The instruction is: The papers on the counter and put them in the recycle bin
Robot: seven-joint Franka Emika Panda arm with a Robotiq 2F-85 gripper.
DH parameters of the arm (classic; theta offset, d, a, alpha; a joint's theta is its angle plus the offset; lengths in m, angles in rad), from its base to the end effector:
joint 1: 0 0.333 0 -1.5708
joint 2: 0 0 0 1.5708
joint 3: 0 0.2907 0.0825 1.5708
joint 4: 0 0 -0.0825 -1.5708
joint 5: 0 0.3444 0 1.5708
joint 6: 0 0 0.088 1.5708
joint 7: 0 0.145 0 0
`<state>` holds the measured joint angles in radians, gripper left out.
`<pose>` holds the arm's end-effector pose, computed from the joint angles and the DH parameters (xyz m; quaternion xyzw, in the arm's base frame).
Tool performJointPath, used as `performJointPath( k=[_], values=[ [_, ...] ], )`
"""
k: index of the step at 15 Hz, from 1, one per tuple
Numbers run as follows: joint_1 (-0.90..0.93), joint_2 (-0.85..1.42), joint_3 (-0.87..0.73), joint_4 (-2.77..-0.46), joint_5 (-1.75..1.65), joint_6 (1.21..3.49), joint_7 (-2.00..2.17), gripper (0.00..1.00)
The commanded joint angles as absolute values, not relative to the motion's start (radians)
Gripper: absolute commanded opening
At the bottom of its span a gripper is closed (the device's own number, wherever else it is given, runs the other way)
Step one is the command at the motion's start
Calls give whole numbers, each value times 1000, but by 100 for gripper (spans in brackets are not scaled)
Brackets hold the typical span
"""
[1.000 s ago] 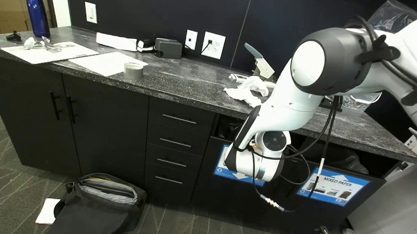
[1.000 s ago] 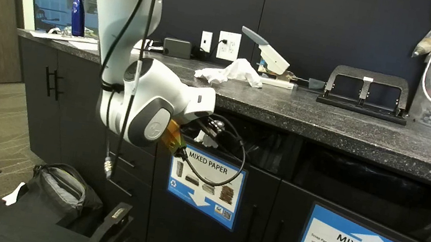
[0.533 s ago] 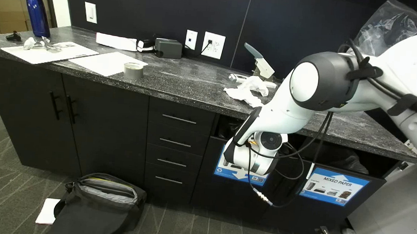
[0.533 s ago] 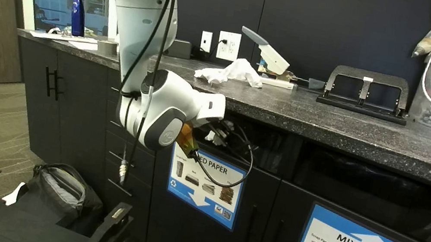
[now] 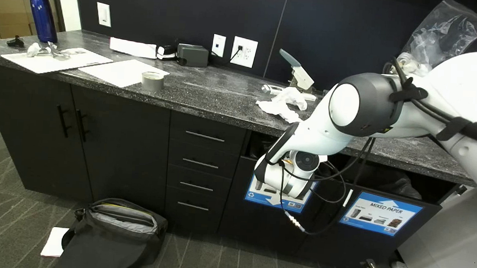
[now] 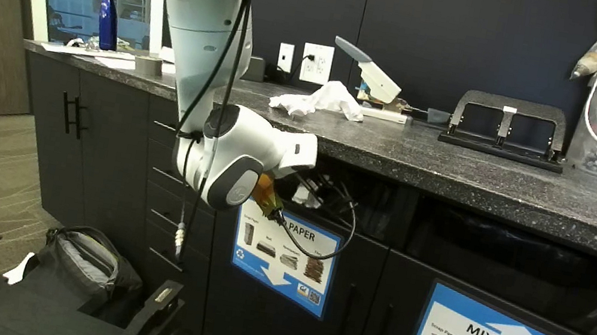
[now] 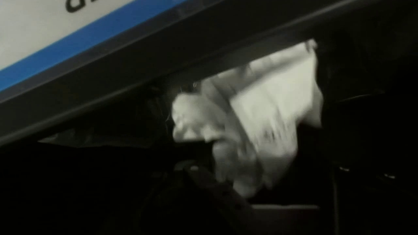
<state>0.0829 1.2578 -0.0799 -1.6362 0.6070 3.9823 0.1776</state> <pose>0.6129 -0.0820 0.0424 0.7950 -0.3148 0.5153 0.0579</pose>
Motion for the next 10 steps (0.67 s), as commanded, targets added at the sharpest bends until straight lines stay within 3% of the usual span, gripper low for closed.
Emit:
performJointPath(
  k=[1, 4, 10],
  values=[
    [81, 1268, -55, -1592, 643, 4013, 111, 99],
    [98, 1232, -49, -1644, 663, 3985, 57, 100],
    [117, 986, 13, -1983, 688, 3802, -53, 100]
  ],
)
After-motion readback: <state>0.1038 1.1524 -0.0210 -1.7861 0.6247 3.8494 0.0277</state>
